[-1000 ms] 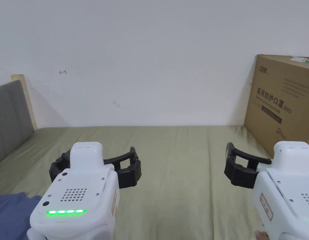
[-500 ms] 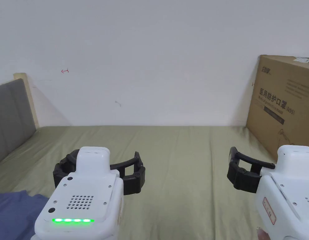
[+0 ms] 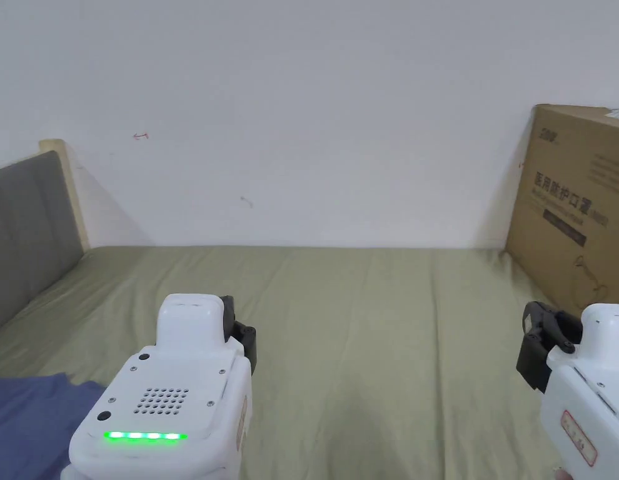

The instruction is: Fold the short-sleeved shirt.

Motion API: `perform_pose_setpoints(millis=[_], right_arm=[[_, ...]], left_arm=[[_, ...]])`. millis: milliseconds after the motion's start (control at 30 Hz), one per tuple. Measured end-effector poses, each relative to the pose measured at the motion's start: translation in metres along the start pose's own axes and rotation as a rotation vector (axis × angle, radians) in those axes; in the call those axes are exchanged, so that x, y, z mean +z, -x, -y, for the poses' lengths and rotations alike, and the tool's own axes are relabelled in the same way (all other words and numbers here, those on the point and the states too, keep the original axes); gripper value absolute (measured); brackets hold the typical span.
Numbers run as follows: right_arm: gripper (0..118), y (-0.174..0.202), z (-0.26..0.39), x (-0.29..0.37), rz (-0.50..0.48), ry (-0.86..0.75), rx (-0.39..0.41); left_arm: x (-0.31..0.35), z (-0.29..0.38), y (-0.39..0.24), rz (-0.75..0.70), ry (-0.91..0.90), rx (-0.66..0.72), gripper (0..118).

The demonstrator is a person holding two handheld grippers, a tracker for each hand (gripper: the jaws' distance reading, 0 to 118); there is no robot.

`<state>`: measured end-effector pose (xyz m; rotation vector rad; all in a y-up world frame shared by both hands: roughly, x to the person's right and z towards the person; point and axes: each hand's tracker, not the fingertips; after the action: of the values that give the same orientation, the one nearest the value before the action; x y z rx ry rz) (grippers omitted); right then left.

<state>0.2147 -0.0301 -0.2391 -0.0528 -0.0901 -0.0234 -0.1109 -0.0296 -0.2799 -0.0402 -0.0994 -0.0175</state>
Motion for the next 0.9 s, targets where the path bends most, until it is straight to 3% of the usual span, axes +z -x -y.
perform_pose_setpoints(millis=[133, 367, 500, 667, 833, 900], right_arm=[[0, 0.043, 0.006, -0.015, -0.109, 0.013, -0.009], [0, 0.173, 0.008, -0.034, -0.42, 0.043, -0.005], [0, 0.216, 0.012, -0.036, -0.532, 0.066, 0.002], [0, 0.219, 0.017, -0.045, -0.568, 0.132, 0.005], [0, 0.191, 0.029, -0.055, -0.522, 0.209, 0.03], [0, 0.182, 0.036, -0.061, -0.488, 0.245, 0.046]], left_arm=[[0.019, 0.003, 0.051, -0.094, 0.018, 0.009, 0], [0.09, 0.009, 0.169, -0.45, 0.036, 0.048, 0], [0.113, 0.014, 0.199, -0.477, 0.055, 0.073, 0], [0.101, 0.013, 0.239, -0.445, 0.147, 0.139, 0], [0.005, 0.053, 0.328, -0.181, 0.714, 0.375, 0], [-0.023, 0.082, 0.345, -0.12, 0.804, 0.403, 3]])
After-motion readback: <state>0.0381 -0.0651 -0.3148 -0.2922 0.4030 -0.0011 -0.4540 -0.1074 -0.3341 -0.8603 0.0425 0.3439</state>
